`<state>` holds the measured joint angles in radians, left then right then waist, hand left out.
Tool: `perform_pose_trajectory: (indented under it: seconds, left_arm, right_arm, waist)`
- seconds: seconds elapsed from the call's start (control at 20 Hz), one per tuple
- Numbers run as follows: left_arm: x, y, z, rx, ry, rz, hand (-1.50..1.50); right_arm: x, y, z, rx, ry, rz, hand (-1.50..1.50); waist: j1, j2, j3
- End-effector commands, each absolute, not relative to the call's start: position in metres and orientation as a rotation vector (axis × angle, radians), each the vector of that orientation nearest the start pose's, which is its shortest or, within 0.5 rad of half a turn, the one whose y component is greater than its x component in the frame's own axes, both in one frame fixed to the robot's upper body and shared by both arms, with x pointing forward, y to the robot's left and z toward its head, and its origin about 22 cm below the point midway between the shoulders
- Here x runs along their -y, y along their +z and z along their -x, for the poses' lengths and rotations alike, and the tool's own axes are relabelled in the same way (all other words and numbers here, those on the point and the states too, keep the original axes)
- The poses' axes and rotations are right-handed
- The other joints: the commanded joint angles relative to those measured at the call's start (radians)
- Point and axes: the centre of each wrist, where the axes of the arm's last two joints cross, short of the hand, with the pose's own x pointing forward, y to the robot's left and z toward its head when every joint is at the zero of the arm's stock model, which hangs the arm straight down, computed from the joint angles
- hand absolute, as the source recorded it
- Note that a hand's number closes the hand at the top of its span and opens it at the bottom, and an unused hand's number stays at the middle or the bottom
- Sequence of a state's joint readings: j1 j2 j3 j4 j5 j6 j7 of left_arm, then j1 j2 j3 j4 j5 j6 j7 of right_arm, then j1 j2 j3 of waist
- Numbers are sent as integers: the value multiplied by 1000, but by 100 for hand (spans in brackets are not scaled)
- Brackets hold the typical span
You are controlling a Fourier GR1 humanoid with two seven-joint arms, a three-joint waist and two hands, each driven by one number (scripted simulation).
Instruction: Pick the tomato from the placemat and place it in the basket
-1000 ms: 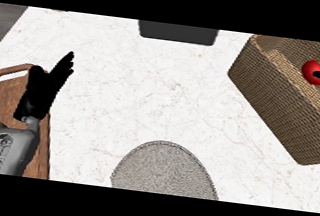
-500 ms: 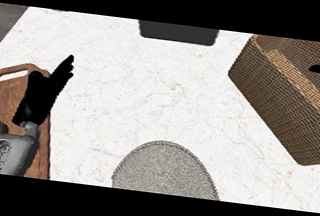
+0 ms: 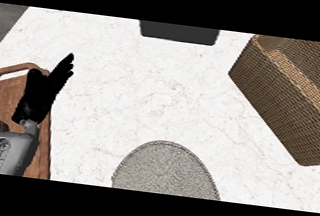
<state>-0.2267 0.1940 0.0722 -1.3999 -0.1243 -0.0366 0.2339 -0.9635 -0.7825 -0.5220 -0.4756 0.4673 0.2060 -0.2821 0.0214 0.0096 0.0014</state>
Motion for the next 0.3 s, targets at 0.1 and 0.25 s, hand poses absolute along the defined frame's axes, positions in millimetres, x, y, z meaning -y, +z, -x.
perform_pose_trajectory:
  seconds: [0.1, 0.25]
  left_arm:
    - [-257, 20, -293, 1362, -241, -268, 0]
    - [-264, 38, -304, 1398, -218, -250, 0]
  right_arm:
    - [547, 226, -328, 1611, 165, 727, -150]
    - [566, 218, -307, 1622, 141, 730, -150]
  waist:
    - [4, 6, 2]
    - [18, 13, 4]
